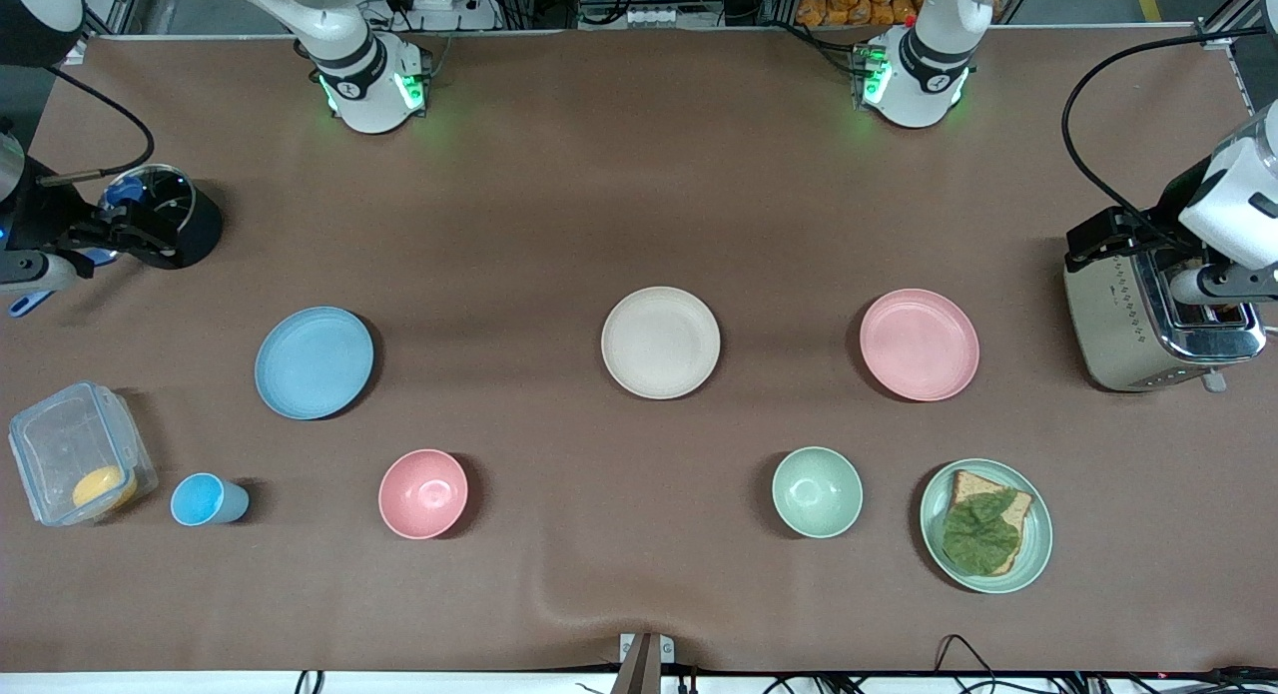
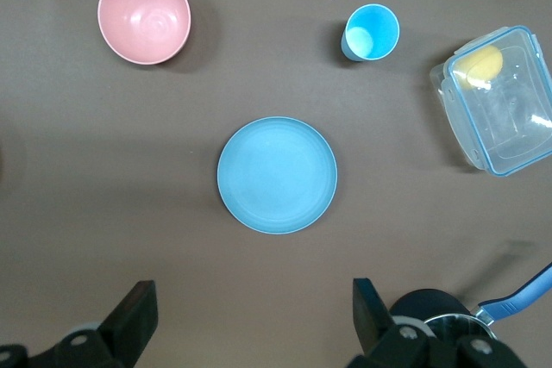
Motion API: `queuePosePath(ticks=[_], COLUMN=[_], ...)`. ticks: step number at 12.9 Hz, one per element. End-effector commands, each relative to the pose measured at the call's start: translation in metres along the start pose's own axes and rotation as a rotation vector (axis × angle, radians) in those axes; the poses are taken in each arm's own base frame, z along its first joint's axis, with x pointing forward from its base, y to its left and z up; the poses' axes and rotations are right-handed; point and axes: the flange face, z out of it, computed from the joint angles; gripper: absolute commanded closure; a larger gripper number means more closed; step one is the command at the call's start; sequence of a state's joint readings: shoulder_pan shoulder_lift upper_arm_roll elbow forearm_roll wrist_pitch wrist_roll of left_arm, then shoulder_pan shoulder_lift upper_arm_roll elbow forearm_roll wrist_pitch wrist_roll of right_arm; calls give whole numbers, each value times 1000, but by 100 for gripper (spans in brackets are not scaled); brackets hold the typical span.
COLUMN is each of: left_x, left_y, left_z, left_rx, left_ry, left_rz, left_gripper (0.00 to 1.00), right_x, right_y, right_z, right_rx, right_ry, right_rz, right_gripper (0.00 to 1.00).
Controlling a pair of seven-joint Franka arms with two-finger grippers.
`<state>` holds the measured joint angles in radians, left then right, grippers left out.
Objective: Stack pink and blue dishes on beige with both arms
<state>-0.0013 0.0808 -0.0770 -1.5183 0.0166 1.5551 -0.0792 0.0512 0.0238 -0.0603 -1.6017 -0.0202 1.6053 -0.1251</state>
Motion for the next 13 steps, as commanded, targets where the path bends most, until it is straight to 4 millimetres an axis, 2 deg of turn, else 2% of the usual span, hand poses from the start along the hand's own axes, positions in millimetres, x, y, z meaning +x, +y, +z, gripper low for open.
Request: queuePosePath(ticks=[1,13], left_x=[-3,-2], left_y=[0,-2], left_z=[-7,-6], left_rx=[-18,-17], left_ry=[7,7], left_rz=[-2,-5], left_gripper=[0,0], right_x=[-10,-8], right_y=[0,-1], right_z=[-3,-4], right_rx=[3,2], right_ry=[2,-6], right_rz=[-5,4], right_gripper=[0,0])
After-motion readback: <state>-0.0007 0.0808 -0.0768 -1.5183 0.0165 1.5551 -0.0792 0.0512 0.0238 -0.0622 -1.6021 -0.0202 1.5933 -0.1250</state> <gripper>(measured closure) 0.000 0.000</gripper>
